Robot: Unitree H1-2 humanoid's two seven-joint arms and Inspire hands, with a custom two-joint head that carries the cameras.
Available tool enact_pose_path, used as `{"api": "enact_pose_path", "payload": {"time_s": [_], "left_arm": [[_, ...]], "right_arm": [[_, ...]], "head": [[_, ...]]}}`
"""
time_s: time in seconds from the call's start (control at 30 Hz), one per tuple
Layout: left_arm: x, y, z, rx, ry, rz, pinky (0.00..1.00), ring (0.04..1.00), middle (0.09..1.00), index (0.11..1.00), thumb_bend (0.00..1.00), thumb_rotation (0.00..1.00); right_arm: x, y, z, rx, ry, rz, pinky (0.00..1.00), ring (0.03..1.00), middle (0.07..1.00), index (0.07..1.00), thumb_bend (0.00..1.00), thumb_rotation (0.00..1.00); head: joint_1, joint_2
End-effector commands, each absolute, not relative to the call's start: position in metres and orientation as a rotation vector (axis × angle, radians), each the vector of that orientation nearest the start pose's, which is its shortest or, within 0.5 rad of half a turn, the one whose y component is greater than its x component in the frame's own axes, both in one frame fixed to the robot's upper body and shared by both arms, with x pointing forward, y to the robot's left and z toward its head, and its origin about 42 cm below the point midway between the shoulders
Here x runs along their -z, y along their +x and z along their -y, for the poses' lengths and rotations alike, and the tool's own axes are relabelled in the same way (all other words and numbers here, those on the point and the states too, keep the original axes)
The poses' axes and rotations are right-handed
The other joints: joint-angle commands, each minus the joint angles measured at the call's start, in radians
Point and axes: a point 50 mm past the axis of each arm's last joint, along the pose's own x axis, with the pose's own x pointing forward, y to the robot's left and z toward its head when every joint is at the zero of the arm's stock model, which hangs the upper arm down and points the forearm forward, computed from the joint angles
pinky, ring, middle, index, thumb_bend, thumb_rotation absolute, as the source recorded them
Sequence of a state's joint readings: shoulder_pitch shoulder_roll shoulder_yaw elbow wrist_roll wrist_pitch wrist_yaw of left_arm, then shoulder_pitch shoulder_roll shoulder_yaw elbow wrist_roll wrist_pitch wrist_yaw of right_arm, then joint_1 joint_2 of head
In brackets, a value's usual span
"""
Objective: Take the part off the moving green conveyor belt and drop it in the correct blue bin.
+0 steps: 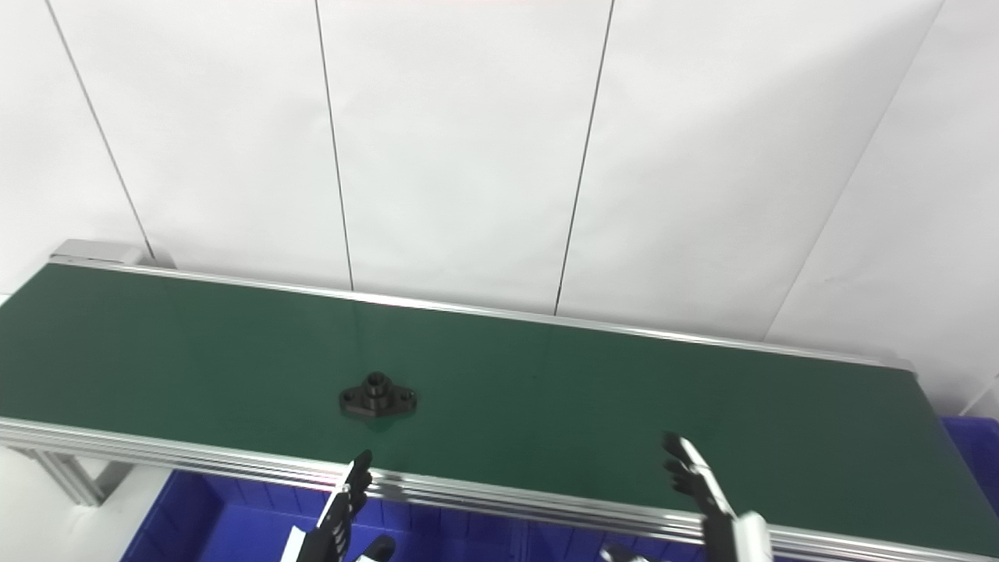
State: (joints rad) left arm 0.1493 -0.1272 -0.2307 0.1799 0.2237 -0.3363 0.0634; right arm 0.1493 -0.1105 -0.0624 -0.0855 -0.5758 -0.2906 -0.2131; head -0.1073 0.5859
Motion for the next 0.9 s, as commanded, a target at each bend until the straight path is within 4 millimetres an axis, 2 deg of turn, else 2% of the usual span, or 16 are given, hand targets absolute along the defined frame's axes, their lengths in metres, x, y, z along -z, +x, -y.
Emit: {"api": "enact_pose_path", "payload": {"time_s": [0.0,0.13,0.27,0.33,0.43,0.53,0.63,0.7,0.73,0.87], "left_arm": [[-0.056,0.223,-0.106,0.187,0.041,0.098,0.99,0.986,0.999,0.972,0.65,0.78],[-0.056,0.223,-0.107,0.192,0.047,0.094,1.00,0.991,1.000,0.978,0.64,0.78],[-0.057,0.223,-0.108,0.193,0.044,0.089,1.00,0.992,1.000,0.990,0.63,0.78],[-0.058,0.223,-0.108,0.194,0.043,0.086,1.00,0.992,1.000,0.992,0.63,0.78],[-0.058,0.224,-0.108,0.193,0.042,0.085,1.00,0.990,1.000,0.996,0.63,0.78],[-0.058,0.222,-0.107,0.195,0.040,0.079,1.00,0.991,1.000,0.999,0.64,0.78],[-0.058,0.222,-0.104,0.196,0.043,0.084,1.00,0.985,0.999,1.000,0.63,0.78],[-0.058,0.222,-0.103,0.197,0.043,0.087,1.00,0.982,0.999,1.000,0.63,0.79],[-0.059,0.222,-0.102,0.199,0.041,0.085,1.00,0.985,1.000,1.000,0.64,0.79],[-0.059,0.221,-0.100,0.205,0.030,0.082,1.00,0.994,1.000,1.000,0.64,0.78]], "right_arm": [[-0.126,0.244,0.255,0.184,-0.782,0.304,0.60,0.727,0.827,0.870,0.99,0.67],[-0.149,0.272,0.232,0.150,-0.920,0.266,0.56,0.705,0.811,0.857,1.00,0.62],[-0.159,0.290,0.222,0.141,-0.988,0.239,0.48,0.642,0.795,0.843,1.00,0.60],[-0.161,0.299,0.219,0.129,-1.015,0.228,0.46,0.617,0.794,0.843,1.00,0.59],[-0.162,0.311,0.215,0.108,-1.045,0.205,0.52,0.670,0.786,0.843,1.00,0.56],[-0.160,0.323,0.213,0.101,-1.073,0.185,0.52,0.671,0.779,0.838,1.00,0.54],[-0.157,0.334,0.212,0.096,-1.098,0.169,0.45,0.579,0.769,0.831,1.00,0.53],[-0.156,0.339,0.212,0.093,-1.111,0.163,0.44,0.563,0.766,0.830,1.00,0.54],[-0.156,0.342,0.212,0.090,-1.121,0.159,0.48,0.617,0.753,0.826,1.00,0.54],[-0.159,0.357,0.211,0.081,-1.163,0.140,0.49,0.644,0.747,0.825,0.99,0.55]], "head": [[0.001,0.001],[-0.026,0.008],[-0.029,0.010],[-0.028,0.010],[-0.028,0.010],[-0.030,0.005],[-0.027,0.004],[-0.026,0.007],[-0.025,0.007],[-0.027,0.008]]}}
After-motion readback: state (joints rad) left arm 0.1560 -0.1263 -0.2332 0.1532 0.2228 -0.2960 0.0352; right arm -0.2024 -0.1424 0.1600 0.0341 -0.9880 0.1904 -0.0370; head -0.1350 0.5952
